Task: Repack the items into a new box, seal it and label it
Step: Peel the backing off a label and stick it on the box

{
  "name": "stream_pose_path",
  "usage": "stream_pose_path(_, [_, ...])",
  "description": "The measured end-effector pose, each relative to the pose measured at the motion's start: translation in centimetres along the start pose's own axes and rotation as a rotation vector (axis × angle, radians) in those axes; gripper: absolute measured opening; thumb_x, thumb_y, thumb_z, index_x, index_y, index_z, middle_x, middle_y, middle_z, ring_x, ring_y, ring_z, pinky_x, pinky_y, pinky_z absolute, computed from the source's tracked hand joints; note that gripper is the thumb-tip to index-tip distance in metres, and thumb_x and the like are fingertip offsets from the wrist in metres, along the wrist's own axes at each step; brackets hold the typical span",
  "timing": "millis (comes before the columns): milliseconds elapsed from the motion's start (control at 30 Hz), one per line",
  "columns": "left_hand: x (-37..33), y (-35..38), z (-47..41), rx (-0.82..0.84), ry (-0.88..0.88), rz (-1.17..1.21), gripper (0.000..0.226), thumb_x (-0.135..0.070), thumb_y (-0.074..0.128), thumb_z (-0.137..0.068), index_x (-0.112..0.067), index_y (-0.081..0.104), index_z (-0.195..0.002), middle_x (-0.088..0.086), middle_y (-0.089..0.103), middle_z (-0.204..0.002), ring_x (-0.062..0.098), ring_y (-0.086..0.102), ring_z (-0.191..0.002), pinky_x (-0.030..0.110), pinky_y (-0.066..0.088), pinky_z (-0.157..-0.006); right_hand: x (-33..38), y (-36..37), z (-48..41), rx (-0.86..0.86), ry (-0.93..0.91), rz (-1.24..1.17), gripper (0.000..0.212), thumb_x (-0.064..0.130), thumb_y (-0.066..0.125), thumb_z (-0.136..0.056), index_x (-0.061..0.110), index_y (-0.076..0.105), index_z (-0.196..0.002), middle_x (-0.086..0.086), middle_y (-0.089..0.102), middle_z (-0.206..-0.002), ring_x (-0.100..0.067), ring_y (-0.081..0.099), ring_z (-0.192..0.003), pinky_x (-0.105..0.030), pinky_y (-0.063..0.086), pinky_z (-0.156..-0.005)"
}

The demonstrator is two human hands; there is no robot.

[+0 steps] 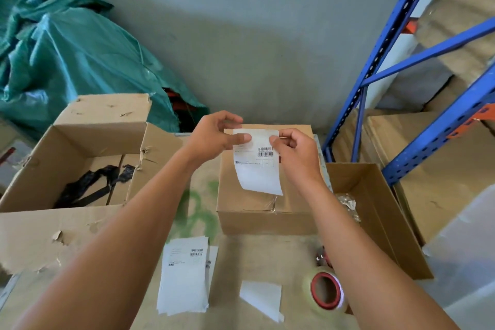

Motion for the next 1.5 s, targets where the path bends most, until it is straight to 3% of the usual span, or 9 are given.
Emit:
stream_pose_path(167, [3.5,0.9,1.6,0.086,-0.198,0.223,0.028,-0.005,0.073,-0.091,-0.004,0.064,-0.117,0.019,0.073,-0.114,0.017,0.076,-0.091,0.025,0.06,-0.071,-1.2,0.5,-1.3,-0.004,0.092,-0.047,0.002,0.016,0.067,-0.095,0.015,0.069,-0.095,-0.004,0.077,-0.09,-0.012,0.072,-0.078,-0.029,0.057,-0.067])
stream_pose_path(367, [5.4,0.6,2.3,0.048,-0.255,0.191,0.023,0.0,0.071,-0.091,0.003,0.064,-0.112,0.023,0.074,-0.108,0.022,0.076,-0.087,0.033,0.064,-0.074,-1.9,1.2,-2.5,0.018,0.043,0.091,0.006,0.023,0.067,-0.094,0.02,0.067,-0.1,-0.001,0.075,-0.09,-0.018,0.072,-0.086,-0.042,0.059,-0.075])
stream_pose_path(533, [6.4,0.1,2.0,-0.033,-0.275,0.107,0.015,-0.007,0.07,-0.095,0.0,0.067,-0.108,0.012,0.078,-0.1,0.022,0.077,-0.089,0.035,0.064,-0.074,-2.5,2.4,-3.6,0.035,-0.01,0.226,0.015,0.024,0.07,-0.092,0.024,0.068,-0.107,0.006,0.074,-0.085,-0.01,0.07,-0.083,-0.034,0.056,-0.075])
stream_pose_path(600, [7.1,0.1,1.8,-0.056,-0.312,0.112,0.014,-0.007,0.07,-0.095,0.0,0.066,-0.107,0.009,0.078,-0.097,0.021,0.078,-0.086,0.035,0.064,-0.073,-3.0,2.8,-4.3,0.029,-0.001,0.259,0.009,0.022,0.072,-0.09,0.02,0.069,-0.098,0.006,0.073,-0.084,-0.012,0.07,-0.083,-0.033,0.055,-0.075])
stream_pose_path(767, [8.9,-0.7,1.2,-0.151,-0.38,0.117,0.02,-0.005,0.075,-0.09,0.001,0.063,-0.105,0.013,0.078,-0.095,0.025,0.078,-0.081,0.04,0.064,-0.07,-4.7,3.9,-5.4,0.061,0.048,0.342,0.022,0.024,0.077,-0.088,0.017,0.068,-0.107,0.01,0.071,-0.096,-0.012,0.069,-0.089,-0.025,0.049,-0.071])
stream_pose_path(900, [9.9,-1.5,0.9,-0.169,-0.394,0.093,0.028,-0.007,0.079,-0.087,0.001,0.061,-0.107,0.012,0.078,-0.094,0.025,0.078,-0.081,0.042,0.064,-0.072,-6.3,4.2,-6.2,0.06,0.116,0.313,0.009,0.022,0.078,-0.085,0.018,0.071,-0.09,0.005,0.076,-0.088,-0.014,0.071,-0.085,-0.025,0.05,-0.069])
stream_pose_path(1100, [10.4,-1.0,0.6,-0.181,-0.387,0.052,0.033,-0.011,0.083,-0.084,-0.001,0.061,-0.106,0.012,0.079,-0.091,0.021,0.078,-0.075,0.033,0.063,-0.069,-7.0,3.7,-5.9,0.04,0.104,0.326,0.008,0.023,0.073,-0.09,0.02,0.067,-0.086,0.005,0.073,-0.086,-0.014,0.068,-0.078,-0.025,0.042,-0.06])
stream_pose_path(1300, [10.7,0.3,0.3,-0.175,-0.379,0.068,0.037,-0.009,0.083,-0.083,-0.005,0.055,-0.107,0.014,0.078,-0.088,0.027,0.078,-0.077,0.045,0.064,-0.076,-7.2,2.8,-6.1,0.024,0.09,0.392,0.006,0.023,0.07,-0.093,0.019,0.066,-0.092,0.008,0.069,-0.088,-0.013,0.065,-0.082,-0.025,0.044,-0.061])
stream_pose_path(1500, [10.2,0.4,0.6,-0.201,-0.238,-0.126,0.034,-0.012,0.083,-0.084,-0.017,0.063,-0.112,0.011,0.076,-0.081,0.021,0.075,-0.071,0.027,0.061,-0.063,-8.0,3.0,-6.4,0.04,0.064,0.406,0.006,0.02,0.073,-0.092,0.016,0.071,-0.096,0.009,0.068,-0.086,-0.012,0.064,-0.082,-0.02,0.044,-0.063])
Point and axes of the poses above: each hand's wrist, its own z-axis away from the middle knuckle, its own y-axis out of the palm, x = y × z, the point moved 6 cm from there along -z, towards the middle knuckle
